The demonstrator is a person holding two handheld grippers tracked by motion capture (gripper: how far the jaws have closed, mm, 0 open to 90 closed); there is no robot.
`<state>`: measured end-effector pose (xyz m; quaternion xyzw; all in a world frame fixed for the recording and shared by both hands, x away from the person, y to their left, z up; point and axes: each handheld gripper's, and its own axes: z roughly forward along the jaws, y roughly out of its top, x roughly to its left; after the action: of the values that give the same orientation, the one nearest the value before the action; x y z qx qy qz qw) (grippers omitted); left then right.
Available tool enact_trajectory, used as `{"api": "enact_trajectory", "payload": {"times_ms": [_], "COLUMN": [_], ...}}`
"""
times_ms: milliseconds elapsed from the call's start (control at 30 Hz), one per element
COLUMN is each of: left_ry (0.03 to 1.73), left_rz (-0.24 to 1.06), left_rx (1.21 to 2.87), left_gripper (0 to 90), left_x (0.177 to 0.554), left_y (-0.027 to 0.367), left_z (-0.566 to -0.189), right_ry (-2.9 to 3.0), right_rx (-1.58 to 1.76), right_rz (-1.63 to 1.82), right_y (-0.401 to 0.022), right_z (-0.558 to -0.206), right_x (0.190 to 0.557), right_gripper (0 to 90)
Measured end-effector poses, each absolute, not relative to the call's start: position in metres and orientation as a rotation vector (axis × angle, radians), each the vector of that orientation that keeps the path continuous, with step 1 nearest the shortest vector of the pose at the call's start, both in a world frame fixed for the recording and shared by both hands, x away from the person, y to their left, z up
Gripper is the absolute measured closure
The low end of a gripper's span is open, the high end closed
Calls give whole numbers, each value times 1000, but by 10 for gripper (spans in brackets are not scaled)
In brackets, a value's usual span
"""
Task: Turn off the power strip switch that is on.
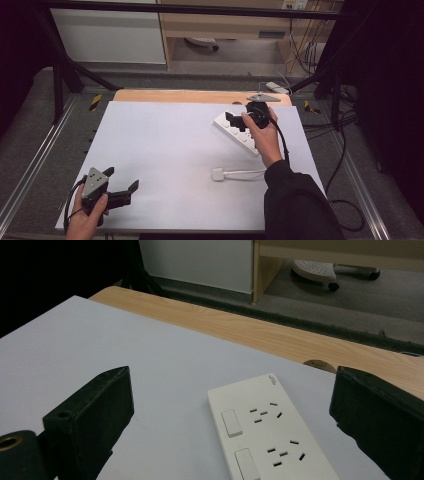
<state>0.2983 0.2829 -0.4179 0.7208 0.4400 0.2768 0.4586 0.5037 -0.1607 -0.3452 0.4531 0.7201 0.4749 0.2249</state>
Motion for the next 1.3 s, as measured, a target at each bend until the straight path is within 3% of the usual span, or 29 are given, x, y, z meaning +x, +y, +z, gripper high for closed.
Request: {"api": "enact_trajectory", "payload": {"times_ms": [1300], "left_ry": [1088], "left_rz": [692], "left_rx": [1775], "left_gripper": [48], "left_x": [298], "left_y": [284], "left_z": [-418], "right_ry": [1800], "right_rx": [1160], "right_rz": [1423], "right_y": [-253], "right_z": [-334], "right_x": [412], "right_gripper": [61]}}
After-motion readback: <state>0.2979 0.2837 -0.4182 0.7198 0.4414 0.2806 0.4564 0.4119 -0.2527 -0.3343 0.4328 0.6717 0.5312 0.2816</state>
